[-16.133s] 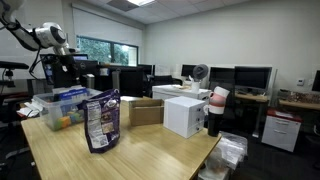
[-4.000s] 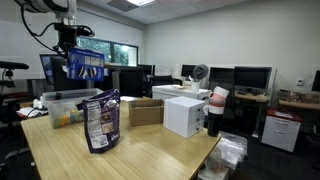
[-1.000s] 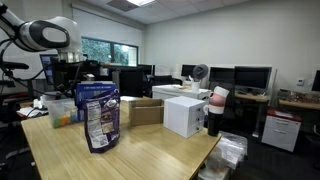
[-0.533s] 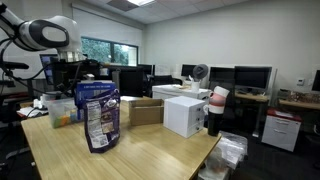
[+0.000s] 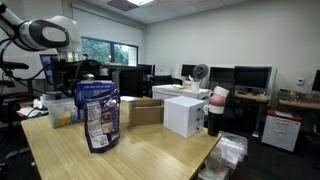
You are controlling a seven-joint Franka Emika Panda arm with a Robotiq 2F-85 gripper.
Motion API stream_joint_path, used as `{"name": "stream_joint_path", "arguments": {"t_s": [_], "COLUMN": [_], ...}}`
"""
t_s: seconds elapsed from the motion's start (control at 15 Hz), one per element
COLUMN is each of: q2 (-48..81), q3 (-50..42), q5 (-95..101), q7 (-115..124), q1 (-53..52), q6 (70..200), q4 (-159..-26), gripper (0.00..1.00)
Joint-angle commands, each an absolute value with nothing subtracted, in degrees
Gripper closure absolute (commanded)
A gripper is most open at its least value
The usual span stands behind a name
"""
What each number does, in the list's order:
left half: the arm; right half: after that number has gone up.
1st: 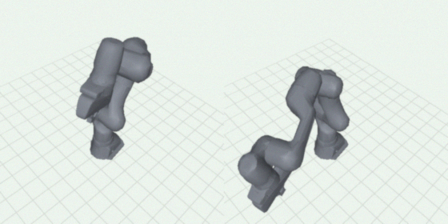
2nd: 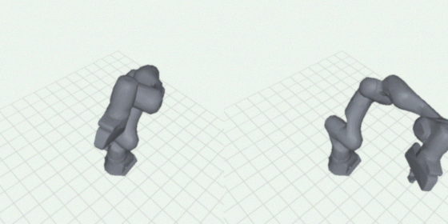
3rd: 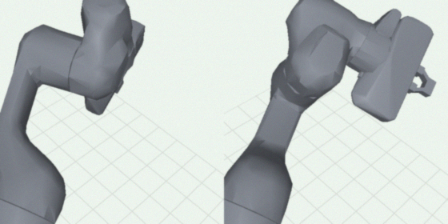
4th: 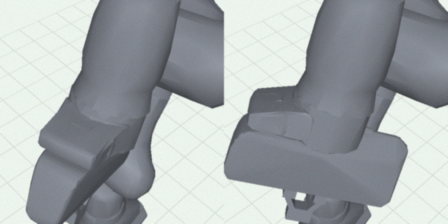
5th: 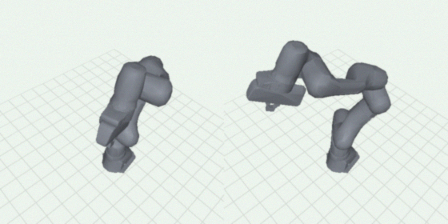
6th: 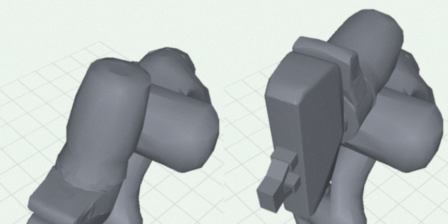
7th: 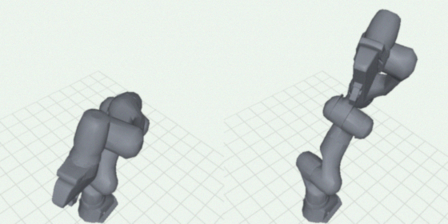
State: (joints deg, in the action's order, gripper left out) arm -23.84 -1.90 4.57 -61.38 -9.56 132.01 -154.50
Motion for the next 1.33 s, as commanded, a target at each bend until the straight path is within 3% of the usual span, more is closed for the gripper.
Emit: {"name": "stream_joint_path", "arguments": {"t_s": [0.0,1.27], "q2": [-23.8,-22.7], "q3": [-2.5,-9.0], "q5": [4.8,6.5], "q7": [-62.0,-71.8], "q1": [-9.1,-5.2], "q6": [133.7,136.8], "q4": [-155.1,-159.0], "gripper": [0.96,0.96]}}
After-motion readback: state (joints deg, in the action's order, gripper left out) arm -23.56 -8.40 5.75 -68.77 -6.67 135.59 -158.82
